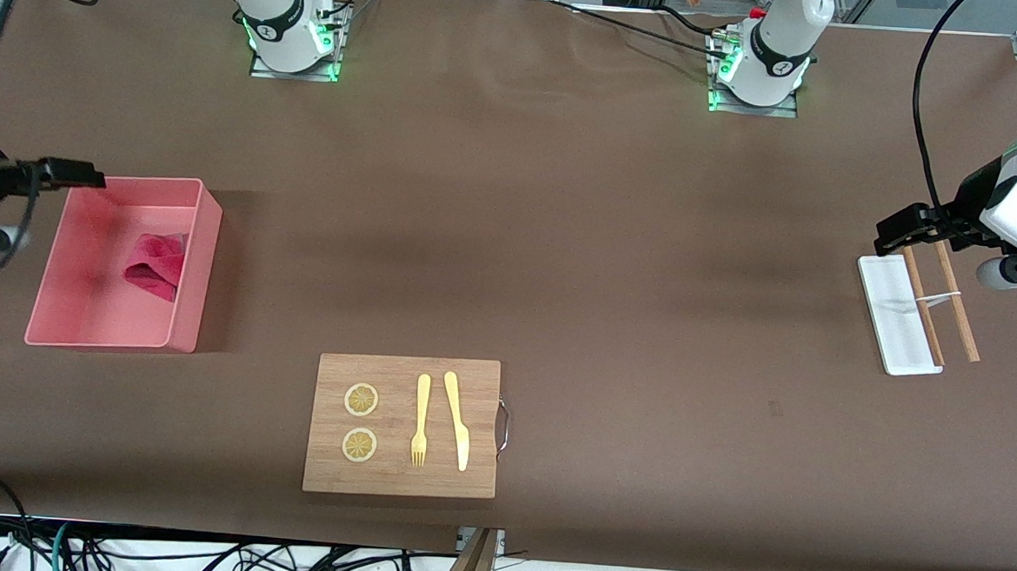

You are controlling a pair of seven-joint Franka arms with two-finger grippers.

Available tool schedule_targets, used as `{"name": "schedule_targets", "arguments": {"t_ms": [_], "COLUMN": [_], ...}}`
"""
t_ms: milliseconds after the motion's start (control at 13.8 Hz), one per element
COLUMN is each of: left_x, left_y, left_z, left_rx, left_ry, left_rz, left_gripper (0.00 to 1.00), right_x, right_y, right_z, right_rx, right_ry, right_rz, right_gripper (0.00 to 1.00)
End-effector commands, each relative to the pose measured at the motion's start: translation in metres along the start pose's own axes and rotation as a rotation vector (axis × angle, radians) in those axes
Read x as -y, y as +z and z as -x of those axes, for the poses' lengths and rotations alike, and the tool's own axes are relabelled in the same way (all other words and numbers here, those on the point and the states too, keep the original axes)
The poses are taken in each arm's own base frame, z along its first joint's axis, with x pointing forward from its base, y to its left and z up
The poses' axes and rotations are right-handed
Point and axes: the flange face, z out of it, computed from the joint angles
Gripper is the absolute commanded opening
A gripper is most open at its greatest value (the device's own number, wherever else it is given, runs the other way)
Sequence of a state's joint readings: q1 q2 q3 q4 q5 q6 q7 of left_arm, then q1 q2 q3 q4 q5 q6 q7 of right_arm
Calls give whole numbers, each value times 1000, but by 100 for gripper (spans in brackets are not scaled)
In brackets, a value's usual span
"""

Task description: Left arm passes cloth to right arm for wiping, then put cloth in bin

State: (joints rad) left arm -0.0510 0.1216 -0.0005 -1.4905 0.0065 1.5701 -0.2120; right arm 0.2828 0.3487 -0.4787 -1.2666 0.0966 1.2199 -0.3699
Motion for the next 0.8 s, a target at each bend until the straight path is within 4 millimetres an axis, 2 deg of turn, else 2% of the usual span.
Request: {"name": "schedule_targets", "arguments": {"t_ms": [0, 73, 218, 364, 509, 655, 727], "left_x": [3, 6, 11, 8, 11, 12, 12], "left_y": [-6, -8, -8, -4, -6, -6, -6], "left_z": [-2, -2, 0, 5, 4, 4, 4], "left_rx": [-4, -6, 5, 46, 43, 43, 42], "left_ry": [2, -1, -12, 0, -4, -6, -6], "left_rz": [-16, -13, -13, -23, -22, -23, -22], "left_gripper": [100, 100, 100, 100, 100, 100, 100], "right_x": [37, 49, 73, 79, 72, 62, 58], "right_y": [-26, -30, -36, -45, -66, -58, -63], "right_z": [49, 59, 67, 74, 101, 102, 106], "right_rx": [-31, -43, -65, -90, -154, -138, -164], "right_ry": [101, 168, 154, 135, 156, 173, 179], "right_rz": [46, 44, 51, 53, 42, 38, 39], "right_gripper": [100, 100, 100, 100, 100, 100, 100]}}
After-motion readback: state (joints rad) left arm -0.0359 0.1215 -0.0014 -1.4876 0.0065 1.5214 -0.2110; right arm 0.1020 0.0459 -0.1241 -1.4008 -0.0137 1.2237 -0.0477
